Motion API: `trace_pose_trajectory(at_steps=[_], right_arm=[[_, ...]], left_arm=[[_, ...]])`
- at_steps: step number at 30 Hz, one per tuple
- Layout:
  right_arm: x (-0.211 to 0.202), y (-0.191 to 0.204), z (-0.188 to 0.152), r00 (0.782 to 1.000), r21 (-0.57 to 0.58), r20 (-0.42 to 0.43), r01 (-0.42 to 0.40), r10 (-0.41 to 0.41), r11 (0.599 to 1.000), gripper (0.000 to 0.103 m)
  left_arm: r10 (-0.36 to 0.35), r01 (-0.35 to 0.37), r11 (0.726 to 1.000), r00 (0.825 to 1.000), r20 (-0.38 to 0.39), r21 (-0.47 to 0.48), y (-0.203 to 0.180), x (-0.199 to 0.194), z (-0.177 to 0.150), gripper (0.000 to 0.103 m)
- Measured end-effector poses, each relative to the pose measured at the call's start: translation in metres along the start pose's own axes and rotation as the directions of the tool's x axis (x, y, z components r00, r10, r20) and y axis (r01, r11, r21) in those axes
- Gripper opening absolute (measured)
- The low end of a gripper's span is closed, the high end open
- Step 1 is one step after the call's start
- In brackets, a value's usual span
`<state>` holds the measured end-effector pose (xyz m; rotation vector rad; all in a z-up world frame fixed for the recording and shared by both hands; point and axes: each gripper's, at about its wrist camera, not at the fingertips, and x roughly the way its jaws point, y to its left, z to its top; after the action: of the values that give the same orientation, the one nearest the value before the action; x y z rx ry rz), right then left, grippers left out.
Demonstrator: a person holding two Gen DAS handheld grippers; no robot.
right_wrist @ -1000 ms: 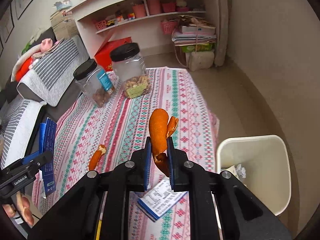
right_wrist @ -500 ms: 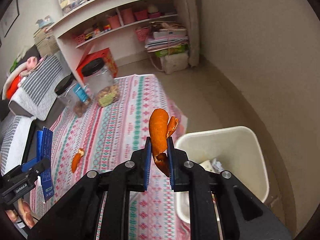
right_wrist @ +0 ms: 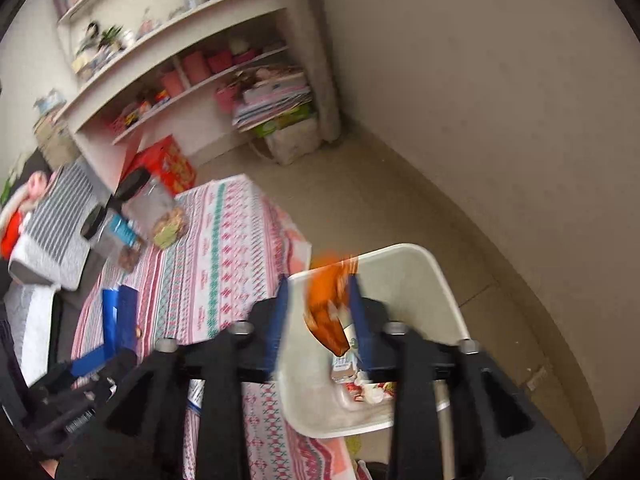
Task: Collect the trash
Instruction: 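Drop the orange peel into the white bin with the right gripper while the left gripper drops the blue box, then grasp the clear plastic water bottle with the left gripper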
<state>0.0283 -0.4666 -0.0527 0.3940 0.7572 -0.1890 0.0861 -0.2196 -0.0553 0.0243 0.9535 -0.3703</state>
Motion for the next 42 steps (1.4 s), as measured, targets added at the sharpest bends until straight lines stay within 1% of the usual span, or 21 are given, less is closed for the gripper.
trace_pose_trajectory(at_steps=[1, 3, 6, 8, 11, 15, 17, 21, 23, 27, 28, 32, 38, 42], right_arm=[[-0.004, -0.007, 0.001, 1.0, 0.014, 0.014, 0.008, -0.009, 1.0, 0.044], [-0.01, -0.018, 0.002, 0.999, 0.037, 0.032, 0.019, -0.02, 0.999, 0.047], [-0.017, -0.036, 0.003, 0.998, 0.076, 0.053, 0.041, -0.045, 0.996, 0.055], [-0.021, -0.048, 0.004, 0.995, 0.098, 0.066, 0.074, -0.081, 0.992, 0.062], [-0.027, -0.062, 0.005, 0.988, 0.121, 0.084, 0.123, -0.133, 0.985, 0.068], [-0.034, -0.084, 0.005, 0.982, 0.167, 0.089, 0.151, -0.168, 0.974, 0.073], [-0.038, -0.093, 0.003, 0.978, 0.184, 0.094, 0.166, -0.185, 0.969, 0.078], [-0.043, -0.097, 0.003, 0.973, 0.193, 0.106, 0.183, -0.206, 0.964, 0.085], [-0.045, -0.096, 0.004, 0.969, 0.181, 0.113, 0.197, -0.219, 0.964, 0.089], [-0.047, -0.089, 0.005, 0.964, 0.152, 0.12, 0.217, -0.236, 0.964, 0.092], [-0.047, -0.086, 0.005, 0.963, 0.142, 0.121, 0.223, -0.241, 0.964, 0.095], [-0.045, -0.072, 0.006, 0.96, 0.105, 0.122, 0.241, -0.253, 0.965, 0.096], [-0.042, -0.044, 0.003, 0.959, 0.048, 0.123, 0.25, -0.254, 0.967, 0.096], [-0.034, -0.021, 0.002, 0.961, -0.008, 0.12, 0.252, -0.25, 0.968, 0.096]], left_arm=[[-0.009, 0.009, 1.0, 1.0, -0.002, 0.01, -0.01, 0.002, 0.001, 0.064], [-0.024, 0.025, 0.999, 1.0, -0.007, 0.032, -0.03, 0.007, 0.003, 0.065], [-0.044, 0.045, 0.998, 0.999, -0.022, 0.054, -0.053, 0.016, 0.004, 0.065], [-0.058, 0.06, 0.996, 0.998, -0.036, 0.062, -0.066, 0.022, 0.005, 0.065], [-0.078, 0.082, 0.994, 0.995, -0.06, 0.073, -0.087, 0.033, 0.004, 0.065], [-0.104, 0.111, 0.991, 0.991, -0.089, 0.069, -0.107, 0.045, 0.004, 0.068], [-0.127, 0.135, 0.989, 0.986, -0.106, 0.066, -0.116, 0.051, 0.004, 0.073], [-0.149, 0.158, 0.986, 0.978, -0.143, 0.056, -0.127, 0.059, 0.003, 0.076], [-0.143, 0.153, 0.987, 0.979, -0.145, 0.059, -0.128, 0.06, 0.001, 0.077], [-0.114, 0.125, 0.989, 0.985, -0.129, 0.082, -0.127, 0.054, -0.002, 0.078], [-0.104, 0.115, 0.989, 0.987, -0.122, 0.088, -0.126, 0.052, -0.002, 0.078], [-0.06, 0.07, 0.992, 0.994, -0.088, 0.109, -0.117, 0.042, -0.002, 0.079], [0.008, -0.001, 0.993, 0.998, -0.06, 0.121, -0.093, 0.031, -0.003, 0.079], [0.065, -0.058, 0.991, 0.996, -0.055, 0.119, -0.064, 0.029, -0.006, 0.079]])
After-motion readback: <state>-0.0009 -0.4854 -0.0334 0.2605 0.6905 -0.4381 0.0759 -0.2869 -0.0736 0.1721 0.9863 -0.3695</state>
